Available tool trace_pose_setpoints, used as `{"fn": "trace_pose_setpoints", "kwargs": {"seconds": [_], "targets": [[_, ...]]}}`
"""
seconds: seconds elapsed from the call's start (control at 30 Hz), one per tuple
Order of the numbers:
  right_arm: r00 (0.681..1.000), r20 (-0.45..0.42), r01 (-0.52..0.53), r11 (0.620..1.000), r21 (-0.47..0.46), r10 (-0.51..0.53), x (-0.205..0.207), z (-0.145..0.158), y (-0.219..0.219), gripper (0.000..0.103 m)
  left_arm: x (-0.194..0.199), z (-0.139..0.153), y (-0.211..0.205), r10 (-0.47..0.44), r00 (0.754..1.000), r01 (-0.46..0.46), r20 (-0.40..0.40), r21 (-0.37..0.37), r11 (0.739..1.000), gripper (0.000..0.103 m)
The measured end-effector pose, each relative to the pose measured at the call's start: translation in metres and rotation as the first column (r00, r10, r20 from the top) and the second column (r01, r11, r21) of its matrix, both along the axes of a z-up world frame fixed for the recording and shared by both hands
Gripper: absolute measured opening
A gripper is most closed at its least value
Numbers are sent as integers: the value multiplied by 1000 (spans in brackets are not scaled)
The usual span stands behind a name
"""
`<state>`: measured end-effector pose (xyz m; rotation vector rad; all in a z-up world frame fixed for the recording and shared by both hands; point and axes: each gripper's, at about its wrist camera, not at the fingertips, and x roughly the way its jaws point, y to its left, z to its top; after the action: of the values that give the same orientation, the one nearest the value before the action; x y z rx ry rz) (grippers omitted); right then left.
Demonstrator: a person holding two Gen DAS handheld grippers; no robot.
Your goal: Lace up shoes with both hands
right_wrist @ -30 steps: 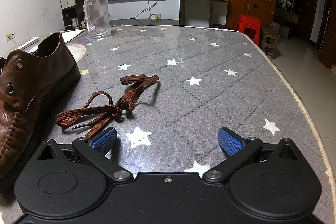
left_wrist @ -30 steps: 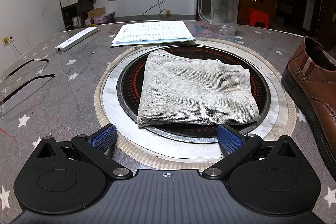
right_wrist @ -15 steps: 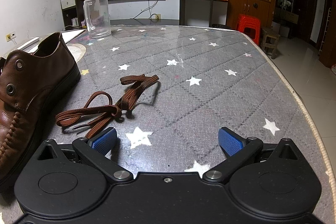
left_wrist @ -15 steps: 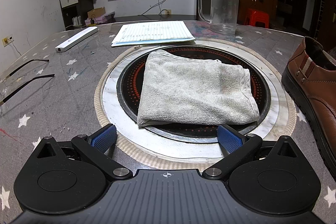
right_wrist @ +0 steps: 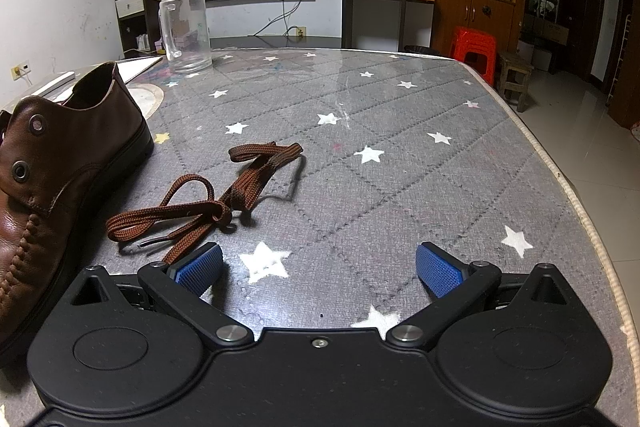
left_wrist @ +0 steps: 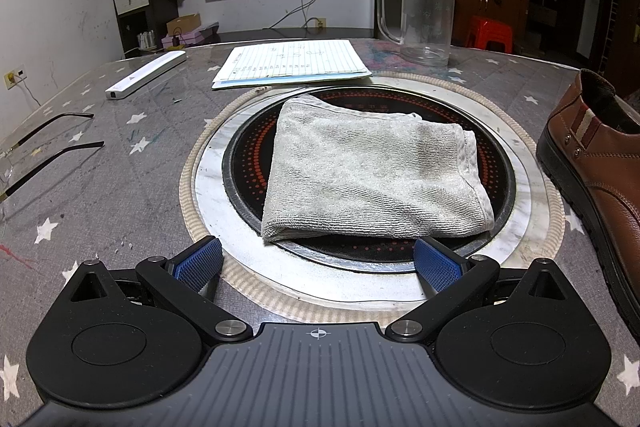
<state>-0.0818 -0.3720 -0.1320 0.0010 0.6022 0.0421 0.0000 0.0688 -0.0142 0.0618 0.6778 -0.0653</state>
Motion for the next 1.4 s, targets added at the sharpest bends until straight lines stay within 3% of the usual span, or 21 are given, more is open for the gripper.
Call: {"fn": "trace_pose_setpoints", "kwargs": {"seconds": [1.4], "targets": [[1000,-1,0,1000,4,0,0,0,-4,103,0,0,-1,0,1000,0,0,2,1000,103]]}}
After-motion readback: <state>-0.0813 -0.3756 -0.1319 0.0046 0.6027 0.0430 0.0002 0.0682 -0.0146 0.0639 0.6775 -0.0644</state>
